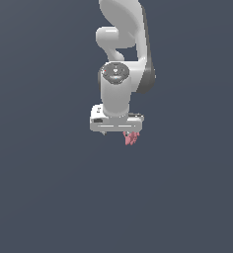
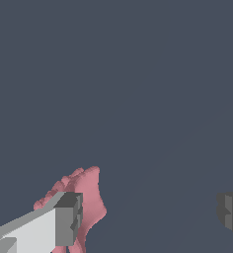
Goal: Pick up the object and move it to a goal position.
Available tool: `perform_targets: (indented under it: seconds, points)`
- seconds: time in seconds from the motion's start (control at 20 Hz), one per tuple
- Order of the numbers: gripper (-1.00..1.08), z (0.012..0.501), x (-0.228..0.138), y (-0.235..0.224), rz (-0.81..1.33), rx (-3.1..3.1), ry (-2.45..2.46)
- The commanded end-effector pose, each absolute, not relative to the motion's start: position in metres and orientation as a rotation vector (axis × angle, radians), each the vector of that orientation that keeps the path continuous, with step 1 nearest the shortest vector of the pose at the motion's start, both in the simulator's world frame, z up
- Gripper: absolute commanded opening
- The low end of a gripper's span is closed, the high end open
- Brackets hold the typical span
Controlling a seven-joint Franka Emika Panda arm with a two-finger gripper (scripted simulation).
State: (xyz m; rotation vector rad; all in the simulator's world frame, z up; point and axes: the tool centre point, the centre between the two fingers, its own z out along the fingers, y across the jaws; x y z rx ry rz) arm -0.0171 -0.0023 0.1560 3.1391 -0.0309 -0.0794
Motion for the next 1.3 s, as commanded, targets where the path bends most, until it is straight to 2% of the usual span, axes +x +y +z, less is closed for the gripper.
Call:
perform_targets:
  seconds: [0.0, 0.65, 1.25]
  points:
    - [1.00, 0.156, -0.017, -0.002, -0.079, 3.139, -0.031]
    - [1.00, 0.148, -0.026, -0.018, -0.138, 3.121, -0.070]
    - [1.00, 0.132, -0.049, 0.027, -0.078, 3.129, 0.053]
